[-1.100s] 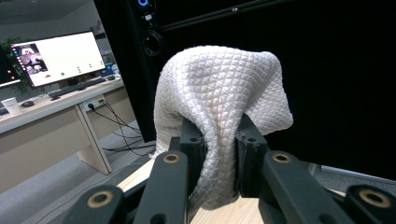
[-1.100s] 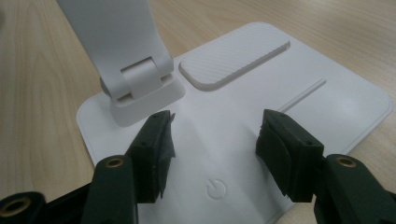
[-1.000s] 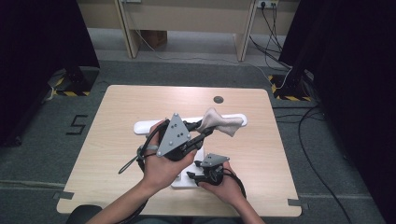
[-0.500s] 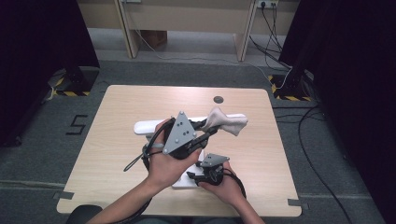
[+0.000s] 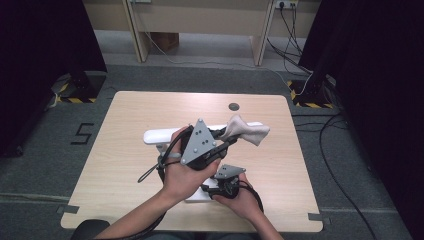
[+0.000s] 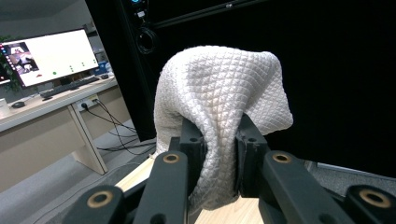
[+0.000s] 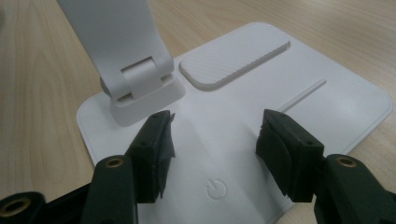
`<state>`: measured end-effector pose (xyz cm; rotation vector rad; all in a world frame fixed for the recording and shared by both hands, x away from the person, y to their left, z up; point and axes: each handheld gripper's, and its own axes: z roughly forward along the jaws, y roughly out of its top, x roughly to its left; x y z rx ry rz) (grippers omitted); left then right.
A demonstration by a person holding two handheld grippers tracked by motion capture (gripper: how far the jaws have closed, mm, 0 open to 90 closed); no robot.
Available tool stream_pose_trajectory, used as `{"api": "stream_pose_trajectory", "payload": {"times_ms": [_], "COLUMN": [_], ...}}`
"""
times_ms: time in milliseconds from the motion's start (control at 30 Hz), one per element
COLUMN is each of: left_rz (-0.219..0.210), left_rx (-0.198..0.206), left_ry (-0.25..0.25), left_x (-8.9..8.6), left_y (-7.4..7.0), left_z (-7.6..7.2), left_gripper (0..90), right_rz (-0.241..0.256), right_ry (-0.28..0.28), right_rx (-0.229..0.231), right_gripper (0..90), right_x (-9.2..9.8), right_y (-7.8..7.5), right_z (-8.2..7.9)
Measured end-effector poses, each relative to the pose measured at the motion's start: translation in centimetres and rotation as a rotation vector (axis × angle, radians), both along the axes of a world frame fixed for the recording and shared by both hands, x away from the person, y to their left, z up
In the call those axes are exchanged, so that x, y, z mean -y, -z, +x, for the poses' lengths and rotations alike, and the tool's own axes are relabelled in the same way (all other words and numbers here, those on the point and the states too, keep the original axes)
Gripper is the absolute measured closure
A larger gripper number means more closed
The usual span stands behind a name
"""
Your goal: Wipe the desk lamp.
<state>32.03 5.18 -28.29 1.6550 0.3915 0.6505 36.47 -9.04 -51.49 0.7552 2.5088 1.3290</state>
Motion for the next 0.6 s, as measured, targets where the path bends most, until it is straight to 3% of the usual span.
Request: {"api": "stream_pose_trajectory", "payload": {"times_ms": [600], "left_rz": [0.013], "left_rx": [-0.008], "left_ry": [0.012], "left_x": [1.2], "left_y": [-0.2], "left_z": [0.3], "left_gripper": [76.8], "right_rz": [0.000], "right_ry": [-0.001], "right_rx": [0.001], "right_gripper": [44.4], "right_x": [0.0], "right_y": [0.0], "right_z": [0.0]}}
